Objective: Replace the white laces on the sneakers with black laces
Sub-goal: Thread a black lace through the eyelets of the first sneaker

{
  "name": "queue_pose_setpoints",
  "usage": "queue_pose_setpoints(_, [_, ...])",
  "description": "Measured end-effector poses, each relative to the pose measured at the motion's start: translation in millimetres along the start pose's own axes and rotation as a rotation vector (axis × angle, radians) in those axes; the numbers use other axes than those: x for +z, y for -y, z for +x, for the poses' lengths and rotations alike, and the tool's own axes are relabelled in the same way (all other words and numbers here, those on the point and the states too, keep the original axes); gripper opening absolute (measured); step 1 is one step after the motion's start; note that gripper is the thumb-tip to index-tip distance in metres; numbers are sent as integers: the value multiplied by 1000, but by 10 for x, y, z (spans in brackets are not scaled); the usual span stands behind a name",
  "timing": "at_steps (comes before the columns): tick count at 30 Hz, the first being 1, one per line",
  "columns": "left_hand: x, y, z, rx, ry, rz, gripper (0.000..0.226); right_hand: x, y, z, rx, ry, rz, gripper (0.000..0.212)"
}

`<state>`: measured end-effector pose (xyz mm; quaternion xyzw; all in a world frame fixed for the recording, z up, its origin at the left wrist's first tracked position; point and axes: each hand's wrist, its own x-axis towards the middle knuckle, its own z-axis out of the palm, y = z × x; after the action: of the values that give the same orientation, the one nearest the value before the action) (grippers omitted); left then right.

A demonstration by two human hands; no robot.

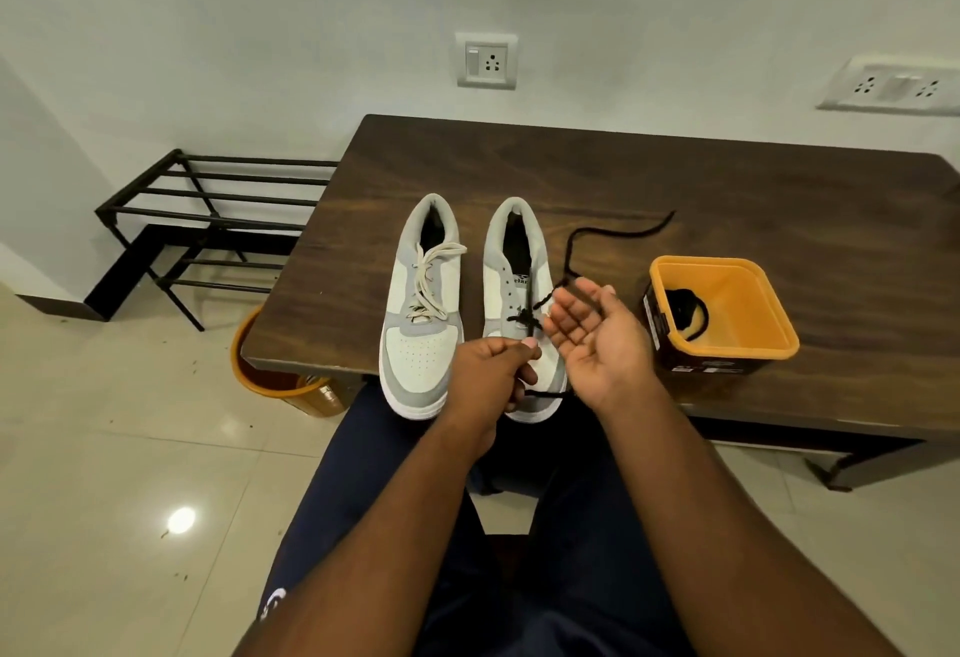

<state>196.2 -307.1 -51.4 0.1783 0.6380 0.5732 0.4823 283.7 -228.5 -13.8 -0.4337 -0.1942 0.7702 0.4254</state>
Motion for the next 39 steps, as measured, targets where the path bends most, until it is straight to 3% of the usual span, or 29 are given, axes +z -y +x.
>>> queue_pose_setpoints(8, [15, 48, 12, 96, 43, 76, 18, -25, -194, 38, -78, -69, -533, 14])
queue_pose_setpoints(13, [67, 48, 16, 119, 123, 91, 16, 54, -125, 188, -13, -26, -357, 10])
queue_pose_setpoints(16, [-24, -66, 214, 143, -36, 83, 22, 63, -8, 311, 34, -81, -254, 14])
queue_pose_setpoints(19, [-129, -210, 585, 275, -279, 212, 13, 47, 59, 325, -72, -106, -297, 8])
queue_pose_setpoints(21, [-114, -297, 774, 309, -291, 321, 12, 37, 38, 359, -149, -88, -397, 9])
queue_pose_setpoints(24, [-47, -282, 947, 291, -272, 463, 28, 9, -35, 443, -228, -50, -612, 14])
queue_pose_setpoints(27, [-34, -249, 999, 320, -303, 564, 29, -19, -99, 490, -282, 15, -664, 7])
queue_pose_setpoints(31, [-120, -169, 1041, 329, -260, 501, 33, -63, -214, 541, -400, 51, -750, 10])
queue_pose_setpoints(39, [-225, -4, 1091, 344, -213, 303, 45, -79, -416, 718, -612, 80, -1155, 14])
